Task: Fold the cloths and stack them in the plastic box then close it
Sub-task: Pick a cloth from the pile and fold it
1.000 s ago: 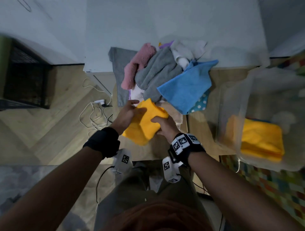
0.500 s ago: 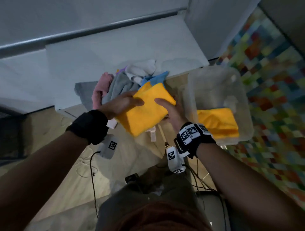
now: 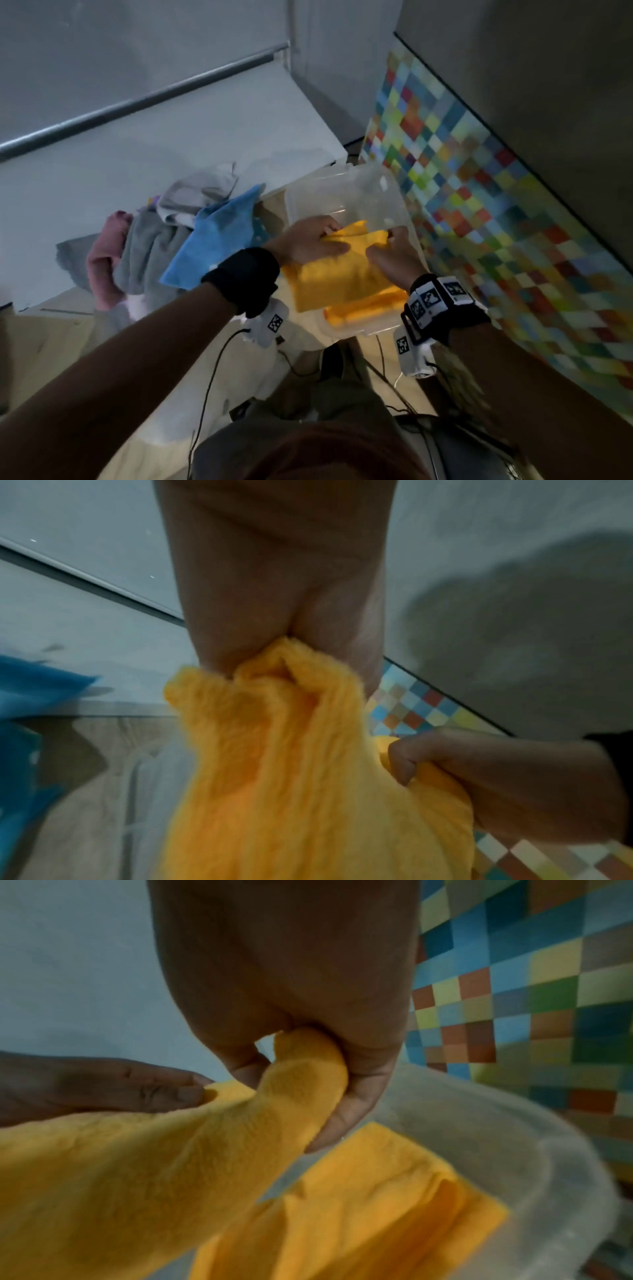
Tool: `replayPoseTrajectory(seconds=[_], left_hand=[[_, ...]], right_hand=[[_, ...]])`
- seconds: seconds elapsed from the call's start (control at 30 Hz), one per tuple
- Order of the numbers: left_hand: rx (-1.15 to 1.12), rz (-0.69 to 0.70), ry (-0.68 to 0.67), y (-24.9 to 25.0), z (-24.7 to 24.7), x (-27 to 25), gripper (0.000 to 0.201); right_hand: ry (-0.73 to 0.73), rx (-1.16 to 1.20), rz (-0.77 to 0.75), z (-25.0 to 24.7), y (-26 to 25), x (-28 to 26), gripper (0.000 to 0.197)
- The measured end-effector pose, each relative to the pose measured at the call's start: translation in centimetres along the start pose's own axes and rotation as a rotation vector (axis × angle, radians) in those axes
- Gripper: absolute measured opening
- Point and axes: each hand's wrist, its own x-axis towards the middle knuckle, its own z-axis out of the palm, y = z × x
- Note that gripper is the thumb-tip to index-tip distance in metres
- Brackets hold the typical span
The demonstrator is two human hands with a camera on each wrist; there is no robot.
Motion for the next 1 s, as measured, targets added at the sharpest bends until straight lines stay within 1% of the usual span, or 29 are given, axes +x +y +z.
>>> replayPoseTrajectory(seconds=[0.13, 0.23, 0.3, 0.37, 0.43, 0.47, 0.5, 0.53, 0.6, 0.63, 0.67, 0.73, 0.77, 0.8, 0.87, 0.9, 0.93, 0.97, 1.0], left_hand=[[0.080, -0.050, -0.086, 0.4, 3.6, 3.2, 0.052], [0.117, -0.104, -0.130, 0.3, 5.6, 4.0, 0.056], [0.119, -0.117, -0.133, 0.0, 6.4, 4.2, 0.056], [0.119, -0.104, -0.124, 0.0, 6.8, 4.3, 0.053], [0.145, -0.087, -0.099, 0.2, 6.9, 4.3, 0.053], [0.176, -0.085, -0.096, 0.3, 6.8, 4.3, 0.058], [0.212, -0.090, -0.123, 0.5, 6.5, 4.1, 0.069], [0.242, -0.108, -0.185, 0.6, 6.1, 4.0, 0.084], [0.289, -0.149, -0.351, 0.9, 5.1, 3.8, 0.111], [0.323, -0.150, -0.401, 0.9, 4.7, 3.7, 0.118], [0.362, -0.140, -0.412, 0.8, 4.6, 3.6, 0.121], [0.421, -0.108, -0.358, 0.8, 5.0, 3.4, 0.118], [0.429, -0.088, -0.319, 0.8, 5.5, 3.2, 0.116], [0.441, -0.066, -0.283, 0.7, 6.3, 3.0, 0.114], [0.502, -0.021, -0.231, 0.4, 7.6, 2.6, 0.113], [0.536, -0.008, -0.218, 0.3, 8.2, 2.5, 0.113], [0.569, 0.001, -0.201, 0.1, 8.7, 2.4, 0.113], [0.623, 0.020, -0.175, 0.0, 8.9, 2.3, 0.111], [0.706, 0.058, -0.140, 0.1, 9.0, 2.3, 0.106]], right_hand=[[-0.030, -0.160, -0.036, -1.4, 2.9, 1.8, 0.052], [-0.118, -0.290, -0.039, -1.5, 4.1, 2.5, 0.057], [-0.191, -0.366, -0.034, -1.2, 4.3, 2.9, 0.060], [-0.199, -0.429, -0.038, -1.0, 4.3, 3.0, 0.056], [-0.142, -0.498, -0.060, -0.9, 4.4, 3.2, 0.048], [-0.116, -0.535, -0.078, -0.8, 4.6, 3.4, 0.045], [-0.110, -0.571, -0.095, -0.7, 4.8, 3.5, 0.044], [-0.118, -0.609, -0.105, -0.6, 5.0, 3.7, 0.045], [-0.144, -0.673, -0.111, -0.3, 5.5, 4.0, 0.051], [-0.142, -0.706, -0.115, -0.2, 5.6, 4.0, 0.051], [-0.137, -0.751, -0.120, -0.1, 5.8, 3.9, 0.050], [-0.113, -0.861, -0.144, 0.2, 6.0, 3.4, 0.050], [-0.077, -0.922, -0.181, 0.3, 6.1, 3.1, 0.051], [-0.018, -0.986, -0.239, 0.4, 6.3, 2.8, 0.050], [0.096, -1.078, -0.372, 0.3, 6.4, 2.4, 0.042], [0.111, -1.110, -0.425, 0.2, 6.4, 2.2, 0.038], [0.081, -1.128, -0.455, 0.2, 6.7, 2.2, 0.035], [0.030, -1.107, -0.450, 0.1, 7.0, 2.4, 0.032], [-0.024, -1.043, -0.414, -0.2, 7.3, 2.5, 0.028]])
